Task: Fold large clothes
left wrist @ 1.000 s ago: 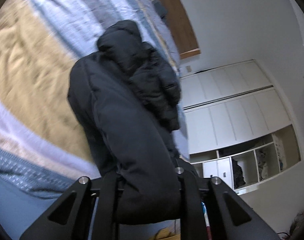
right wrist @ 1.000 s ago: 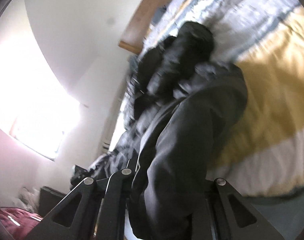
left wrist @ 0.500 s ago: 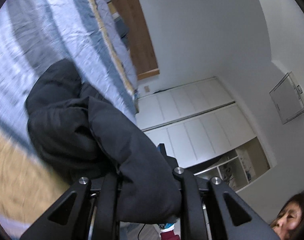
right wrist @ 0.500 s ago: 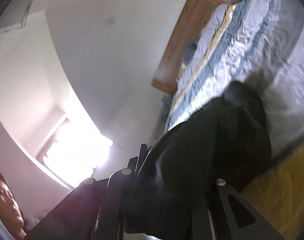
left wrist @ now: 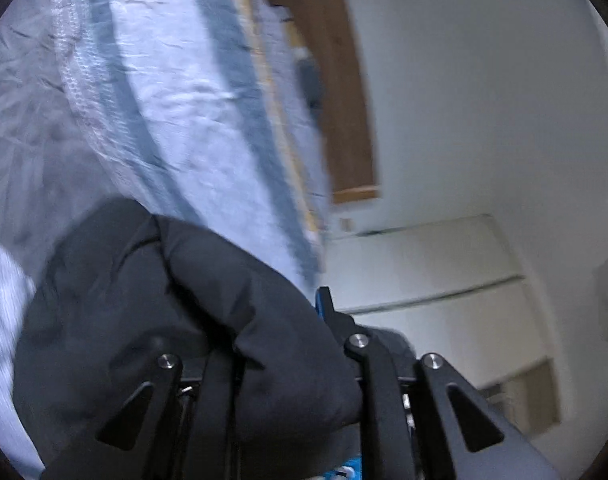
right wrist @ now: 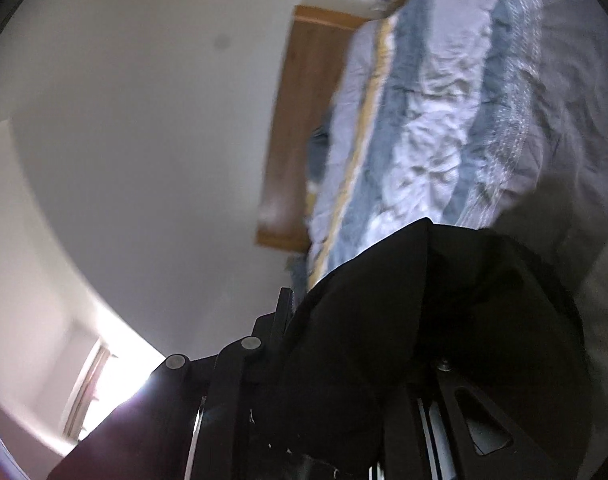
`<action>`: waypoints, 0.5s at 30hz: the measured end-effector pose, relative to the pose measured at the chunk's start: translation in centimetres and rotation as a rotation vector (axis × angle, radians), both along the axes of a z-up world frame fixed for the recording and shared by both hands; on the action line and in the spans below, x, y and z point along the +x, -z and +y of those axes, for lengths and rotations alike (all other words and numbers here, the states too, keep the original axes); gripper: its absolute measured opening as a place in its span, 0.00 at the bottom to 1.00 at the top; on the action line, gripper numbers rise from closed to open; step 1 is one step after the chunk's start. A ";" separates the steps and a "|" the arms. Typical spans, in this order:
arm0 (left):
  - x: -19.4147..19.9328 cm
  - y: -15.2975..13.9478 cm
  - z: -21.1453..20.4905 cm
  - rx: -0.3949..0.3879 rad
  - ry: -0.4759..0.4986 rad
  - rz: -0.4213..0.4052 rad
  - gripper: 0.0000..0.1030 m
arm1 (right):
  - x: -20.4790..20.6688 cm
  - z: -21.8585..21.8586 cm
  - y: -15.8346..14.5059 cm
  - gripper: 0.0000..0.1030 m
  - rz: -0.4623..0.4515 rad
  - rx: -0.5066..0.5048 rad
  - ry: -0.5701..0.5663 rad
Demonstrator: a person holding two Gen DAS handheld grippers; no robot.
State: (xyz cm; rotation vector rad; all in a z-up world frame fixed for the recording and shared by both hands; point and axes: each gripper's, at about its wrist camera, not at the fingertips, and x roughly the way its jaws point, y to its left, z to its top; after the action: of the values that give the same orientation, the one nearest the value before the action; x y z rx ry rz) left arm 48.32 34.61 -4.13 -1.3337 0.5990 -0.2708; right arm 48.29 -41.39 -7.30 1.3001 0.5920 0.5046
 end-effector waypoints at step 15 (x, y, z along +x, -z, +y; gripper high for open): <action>10.0 11.8 -0.4 0.056 0.073 0.182 0.17 | 10.4 2.9 10.1 0.14 0.236 -0.217 0.005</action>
State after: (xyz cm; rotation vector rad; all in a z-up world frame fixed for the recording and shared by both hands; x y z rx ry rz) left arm 58.34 34.19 -15.96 -1.2919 0.8040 -0.1914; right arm 58.71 -38.46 -17.41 1.1610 0.8170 0.2752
